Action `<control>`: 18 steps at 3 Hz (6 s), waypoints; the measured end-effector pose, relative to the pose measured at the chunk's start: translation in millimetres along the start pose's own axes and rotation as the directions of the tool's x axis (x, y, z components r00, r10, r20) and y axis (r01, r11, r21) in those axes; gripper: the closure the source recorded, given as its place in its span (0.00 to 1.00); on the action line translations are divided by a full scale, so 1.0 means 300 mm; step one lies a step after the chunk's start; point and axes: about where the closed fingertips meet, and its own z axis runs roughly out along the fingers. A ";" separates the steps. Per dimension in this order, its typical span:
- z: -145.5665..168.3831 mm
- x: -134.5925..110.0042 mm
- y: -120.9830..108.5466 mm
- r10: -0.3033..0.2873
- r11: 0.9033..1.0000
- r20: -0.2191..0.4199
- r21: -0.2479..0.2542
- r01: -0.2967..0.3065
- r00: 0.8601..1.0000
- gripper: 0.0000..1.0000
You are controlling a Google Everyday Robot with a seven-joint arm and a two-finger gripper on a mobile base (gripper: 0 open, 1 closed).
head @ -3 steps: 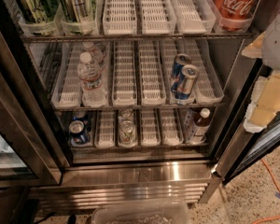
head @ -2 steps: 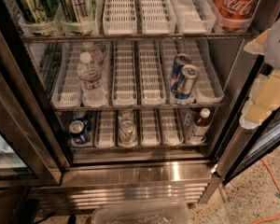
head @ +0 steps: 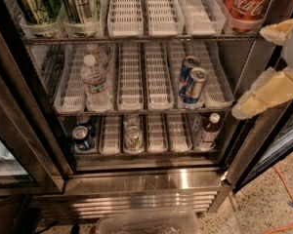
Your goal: Pick coke can from top shelf of fridge
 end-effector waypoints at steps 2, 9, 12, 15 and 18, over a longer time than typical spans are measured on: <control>-0.025 -0.079 -0.038 0.008 0.996 0.088 0.091 -0.016 0.996 0.00; 0.015 -0.157 -0.302 0.194 0.762 0.430 0.501 -0.412 0.882 0.00; 0.018 -0.210 -0.349 0.355 0.730 0.571 0.326 -0.601 0.741 0.00; -0.044 -0.196 -0.261 0.462 0.726 0.600 0.166 -0.667 0.653 0.00; -0.015 -0.199 -0.327 0.342 0.752 0.633 0.260 -0.606 0.695 0.09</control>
Offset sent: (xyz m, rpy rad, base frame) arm 0.0057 0.0099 0.0178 0.0496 -0.0857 -0.0163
